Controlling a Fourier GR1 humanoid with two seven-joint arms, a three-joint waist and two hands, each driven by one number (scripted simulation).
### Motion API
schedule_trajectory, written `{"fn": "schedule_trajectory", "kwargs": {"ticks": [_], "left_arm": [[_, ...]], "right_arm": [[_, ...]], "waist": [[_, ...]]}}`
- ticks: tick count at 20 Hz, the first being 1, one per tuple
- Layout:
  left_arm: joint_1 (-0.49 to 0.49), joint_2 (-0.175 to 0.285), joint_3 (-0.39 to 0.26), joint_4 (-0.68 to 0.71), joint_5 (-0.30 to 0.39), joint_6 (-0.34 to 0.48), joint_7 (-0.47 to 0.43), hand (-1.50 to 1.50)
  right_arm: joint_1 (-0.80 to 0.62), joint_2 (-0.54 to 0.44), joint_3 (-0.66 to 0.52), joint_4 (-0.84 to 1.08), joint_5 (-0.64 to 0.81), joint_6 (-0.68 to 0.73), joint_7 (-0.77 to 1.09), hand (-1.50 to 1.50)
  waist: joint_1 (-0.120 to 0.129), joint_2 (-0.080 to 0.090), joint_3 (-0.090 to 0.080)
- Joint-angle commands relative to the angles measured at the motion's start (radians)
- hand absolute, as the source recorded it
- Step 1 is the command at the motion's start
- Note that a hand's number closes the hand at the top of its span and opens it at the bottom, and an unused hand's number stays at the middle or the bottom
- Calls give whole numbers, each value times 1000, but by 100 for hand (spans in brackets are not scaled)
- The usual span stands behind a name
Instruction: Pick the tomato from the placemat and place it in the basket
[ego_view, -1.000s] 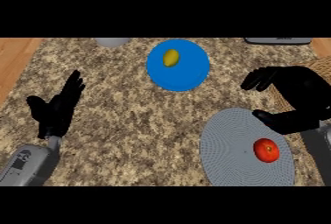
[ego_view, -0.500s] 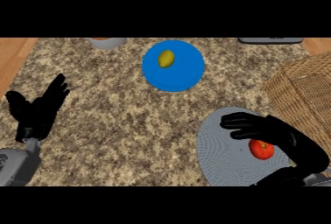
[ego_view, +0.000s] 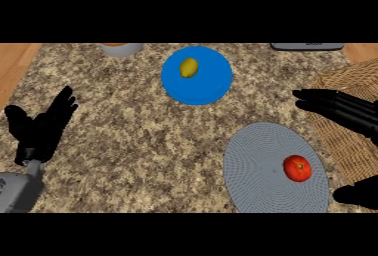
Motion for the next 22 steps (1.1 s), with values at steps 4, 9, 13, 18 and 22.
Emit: {"fn": "schedule_trajectory", "kwargs": {"ticks": [4, 9, 13, 18, 22], "left_arm": [[1, -1, 1, -19, -16, -28, -2, 0], [-18, -9, 27, -20, -9, -28, 29, 0], [34, -44, 27, 1, -42, -35, -36, 0], [-37, -71, 54, 83, -59, -57, -25, 0], [10, -31, 66, -58, -56, -48, 66, 0]], "right_arm": [[-255, -170, -95, 116, -127, 225, 276, -150], [-273, -257, -92, 209, -266, 443, 245, -150], [-168, -305, -213, 271, -237, 533, 67, -150], [-121, -233, -232, 323, -197, 552, -42, -150], [-7, -211, -343, 362, -113, 511, -220, -150]], "waist": [[32, 7, 1], [24, 9, 2], [7, 8, 5], [6, 11, 4], [11, 8, 6]]}}
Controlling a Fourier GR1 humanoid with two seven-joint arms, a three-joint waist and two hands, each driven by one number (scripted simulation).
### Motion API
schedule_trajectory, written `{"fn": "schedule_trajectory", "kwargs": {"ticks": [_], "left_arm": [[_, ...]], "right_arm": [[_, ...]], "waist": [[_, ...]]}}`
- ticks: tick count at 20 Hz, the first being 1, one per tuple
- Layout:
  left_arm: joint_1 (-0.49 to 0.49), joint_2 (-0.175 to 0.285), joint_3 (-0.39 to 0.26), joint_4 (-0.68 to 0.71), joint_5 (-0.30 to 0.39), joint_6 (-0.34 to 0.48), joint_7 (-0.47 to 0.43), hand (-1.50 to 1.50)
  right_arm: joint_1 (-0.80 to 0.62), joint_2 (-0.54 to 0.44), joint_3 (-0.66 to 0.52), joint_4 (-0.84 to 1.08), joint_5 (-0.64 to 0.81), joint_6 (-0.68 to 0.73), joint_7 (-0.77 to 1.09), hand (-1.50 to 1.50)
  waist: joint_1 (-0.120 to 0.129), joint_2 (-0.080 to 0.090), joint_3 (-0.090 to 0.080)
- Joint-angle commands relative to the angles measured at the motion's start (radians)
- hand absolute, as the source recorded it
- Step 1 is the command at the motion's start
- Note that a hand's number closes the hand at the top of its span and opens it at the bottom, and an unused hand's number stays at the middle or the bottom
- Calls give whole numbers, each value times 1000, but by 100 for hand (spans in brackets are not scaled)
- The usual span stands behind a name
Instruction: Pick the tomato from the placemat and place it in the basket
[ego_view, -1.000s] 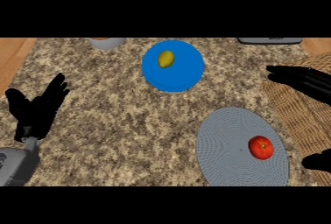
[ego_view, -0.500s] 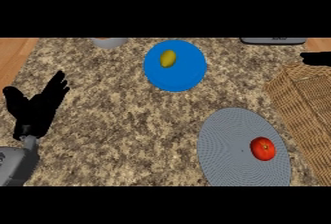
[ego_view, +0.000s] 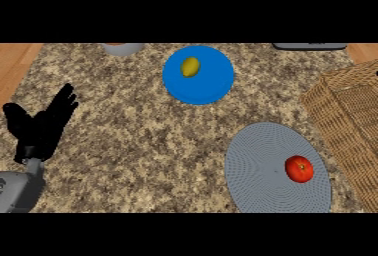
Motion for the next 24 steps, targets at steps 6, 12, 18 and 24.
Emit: {"fn": "schedule_trajectory", "kwargs": {"ticks": [6, 12, 18, 24], "left_arm": [[-49, -31, 26, 15, -30, -11, 34, 0], [27, -26, 32, -48, -56, -32, 30, 0], [-2, -46, 72, 33, -68, -63, -15, 0], [2, -80, 76, -31, -106, -65, 46, 0]], "right_arm": [[176, 83, -15, 71, 245, -70, -369, -150], [227, 227, 101, 103, 376, -289, -436, -150], [215, 369, 181, 192, 396, -385, -456, -150], [196, 376, 255, 260, 566, -433, -466, -150]], "waist": [[1, 4, 1], [11, 1, 0], [6, 3, -1], [8, 1, -1]]}}
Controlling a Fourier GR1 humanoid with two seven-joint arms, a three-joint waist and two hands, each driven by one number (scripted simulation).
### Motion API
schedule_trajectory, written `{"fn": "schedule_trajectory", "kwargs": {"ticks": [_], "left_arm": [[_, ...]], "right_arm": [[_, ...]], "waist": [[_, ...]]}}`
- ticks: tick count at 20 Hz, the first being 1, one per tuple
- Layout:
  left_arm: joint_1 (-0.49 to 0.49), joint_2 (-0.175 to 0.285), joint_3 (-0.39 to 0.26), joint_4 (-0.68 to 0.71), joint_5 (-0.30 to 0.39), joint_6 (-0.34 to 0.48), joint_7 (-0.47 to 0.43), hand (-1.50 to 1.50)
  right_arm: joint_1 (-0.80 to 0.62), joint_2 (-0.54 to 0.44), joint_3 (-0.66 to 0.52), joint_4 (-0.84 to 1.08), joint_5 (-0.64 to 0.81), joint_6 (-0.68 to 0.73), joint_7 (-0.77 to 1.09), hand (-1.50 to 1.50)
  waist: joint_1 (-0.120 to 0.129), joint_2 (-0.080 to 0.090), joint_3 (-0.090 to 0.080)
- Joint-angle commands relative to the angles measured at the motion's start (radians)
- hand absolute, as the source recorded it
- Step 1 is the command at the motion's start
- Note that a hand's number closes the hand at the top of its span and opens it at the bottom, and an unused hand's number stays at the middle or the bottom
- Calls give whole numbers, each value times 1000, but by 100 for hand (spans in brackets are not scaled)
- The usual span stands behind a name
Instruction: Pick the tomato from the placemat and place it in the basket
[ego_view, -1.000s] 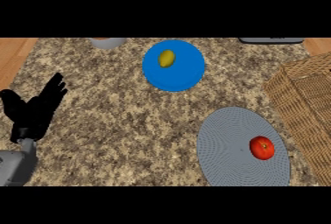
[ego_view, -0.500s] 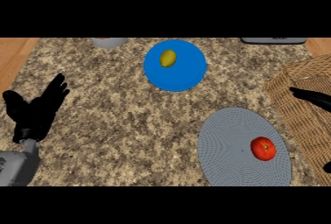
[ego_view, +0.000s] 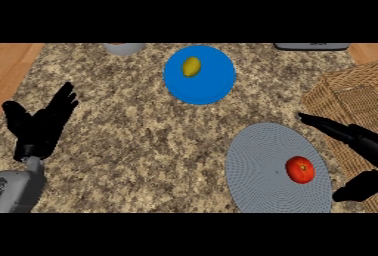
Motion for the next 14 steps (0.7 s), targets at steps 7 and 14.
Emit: {"fn": "schedule_trajectory", "kwargs": {"ticks": [7, 14], "left_arm": [[-33, -41, 37, -9, -49, -20, 47, 0], [-12, -48, 105, 26, -68, -81, 16, 0]], "right_arm": [[-93, 66, 95, 248, 242, -104, -98, -150], [-77, 73, 65, 340, 283, -152, -227, -150]], "waist": [[0, 1, 0], [-2, 0, 0]]}}
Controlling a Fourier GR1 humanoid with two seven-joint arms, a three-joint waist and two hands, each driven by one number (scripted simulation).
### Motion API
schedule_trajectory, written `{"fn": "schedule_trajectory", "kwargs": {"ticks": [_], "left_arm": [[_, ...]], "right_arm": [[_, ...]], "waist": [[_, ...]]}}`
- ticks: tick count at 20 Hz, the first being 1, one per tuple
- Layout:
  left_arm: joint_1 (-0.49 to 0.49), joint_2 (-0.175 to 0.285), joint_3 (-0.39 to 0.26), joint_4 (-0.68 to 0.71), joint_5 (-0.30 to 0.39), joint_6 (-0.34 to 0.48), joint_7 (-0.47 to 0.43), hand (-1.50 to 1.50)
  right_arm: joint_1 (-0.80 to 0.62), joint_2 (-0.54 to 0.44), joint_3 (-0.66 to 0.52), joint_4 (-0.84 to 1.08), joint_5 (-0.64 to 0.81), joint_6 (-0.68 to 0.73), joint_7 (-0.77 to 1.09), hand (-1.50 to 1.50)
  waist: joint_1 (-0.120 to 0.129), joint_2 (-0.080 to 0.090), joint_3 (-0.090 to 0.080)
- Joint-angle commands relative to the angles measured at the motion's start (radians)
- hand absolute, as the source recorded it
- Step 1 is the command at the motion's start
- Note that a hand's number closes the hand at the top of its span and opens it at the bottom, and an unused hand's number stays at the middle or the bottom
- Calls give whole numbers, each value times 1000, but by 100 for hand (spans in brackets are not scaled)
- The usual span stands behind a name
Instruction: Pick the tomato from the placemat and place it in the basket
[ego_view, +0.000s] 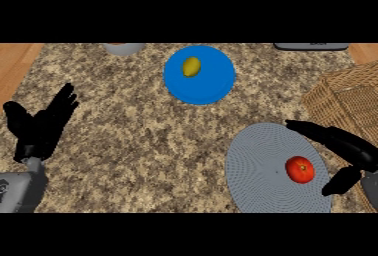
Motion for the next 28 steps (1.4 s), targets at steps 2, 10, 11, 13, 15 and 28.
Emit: {"fn": "schedule_trajectory", "kwargs": {"ticks": [2, 10, 11, 13, 15, 28], "left_arm": [[8, -28, 24, -50, -25, -6, 34, 0], [-21, -25, 53, -16, -32, -30, 54, 0], [15, -16, 74, 40, -37, -66, -49, 0], [65, -32, 61, -62, -48, -54, -5, 0], [-20, -91, 44, 17, -87, -4, 8, 0], [44, -69, 102, 0, -85, -112, -34, 0]], "right_arm": [[-20, -7, -31, 31, 7, 50, -70, -150], [8, -17, 11, 14, -10, 66, -122, -150], [29, 1, 26, 31, 2, 29, -140, -150], [85, -15, 21, -39, 10, 25, -113, -150], [42, 21, 26, 21, 58, -44, -110, -150], [42, 88, 111, 31, 262, -169, -84, 150]], "waist": [[-1, -1, 0], [-4, -1, 0], [-3, -1, 0], [-3, -2, 0], [-4, -1, 0], [1, -1, 0]]}}
